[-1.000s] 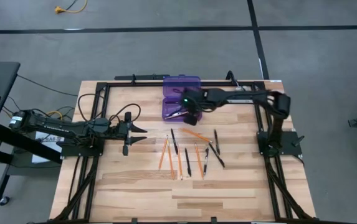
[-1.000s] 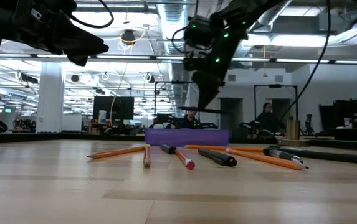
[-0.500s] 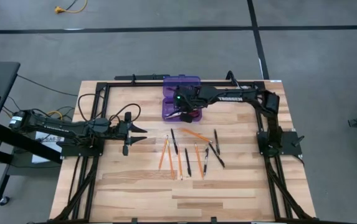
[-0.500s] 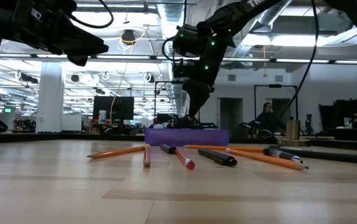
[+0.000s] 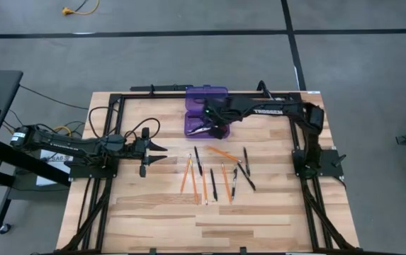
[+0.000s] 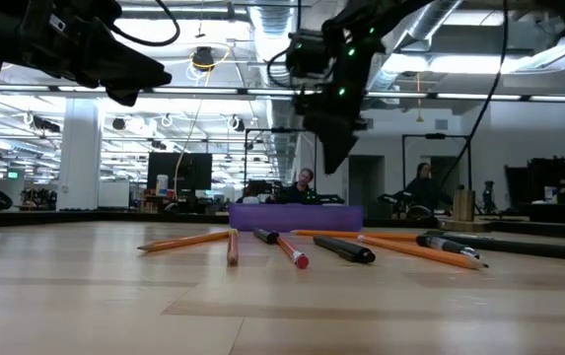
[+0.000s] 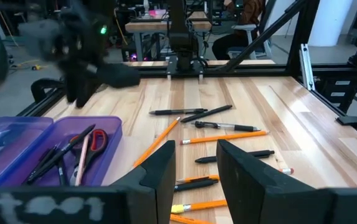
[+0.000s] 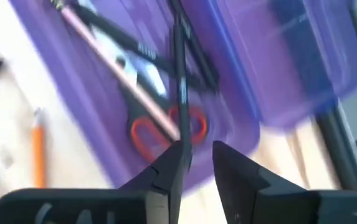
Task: Pick & place school supplies into a supply box
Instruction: Put the transparent pen into the violet supply box
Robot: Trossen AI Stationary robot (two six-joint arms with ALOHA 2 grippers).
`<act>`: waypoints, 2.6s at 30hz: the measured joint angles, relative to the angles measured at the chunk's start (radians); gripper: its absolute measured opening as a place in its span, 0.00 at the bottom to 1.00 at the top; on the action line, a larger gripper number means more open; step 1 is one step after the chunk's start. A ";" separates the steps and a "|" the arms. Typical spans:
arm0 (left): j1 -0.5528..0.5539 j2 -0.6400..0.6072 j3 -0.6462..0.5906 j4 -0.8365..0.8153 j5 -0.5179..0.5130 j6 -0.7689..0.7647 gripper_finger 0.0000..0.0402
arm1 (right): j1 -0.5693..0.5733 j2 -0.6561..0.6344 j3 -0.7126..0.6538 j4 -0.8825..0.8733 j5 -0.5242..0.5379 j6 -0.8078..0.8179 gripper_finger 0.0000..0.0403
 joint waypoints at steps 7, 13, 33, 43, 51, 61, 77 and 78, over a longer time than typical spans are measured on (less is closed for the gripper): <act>0.002 0.000 0.000 -0.037 -0.150 0.073 0.27 | 0.065 -0.193 -0.136 -0.098 -0.007 0.230 0.20; 0.048 -0.001 0.000 -0.026 -0.176 0.184 0.27 | 0.240 -0.428 -0.395 -0.066 0.007 0.640 0.20; 0.105 0.000 0.000 -0.061 -0.047 -0.044 0.27 | 0.503 -0.324 -0.614 -0.002 0.194 1.068 0.20; 0.105 0.000 0.000 -0.063 -0.047 -0.054 0.27 | 0.435 -0.295 -0.614 0.021 0.142 1.033 0.21; 0.105 0.000 0.000 -0.077 -0.041 -0.053 0.27 | 0.378 -0.306 -0.613 0.093 0.075 0.966 0.26; 0.105 0.000 0.000 -0.078 -0.042 -0.054 0.27 | 0.322 -0.306 -0.613 0.090 0.006 0.954 0.35; 0.105 0.000 0.000 -0.101 -0.042 -0.050 0.27 | 0.251 -0.306 -0.714 0.219 -0.105 0.963 0.37; 0.105 0.000 0.000 -0.103 -0.042 -0.050 0.27 | 0.249 -0.306 -0.733 0.246 -0.113 0.968 0.37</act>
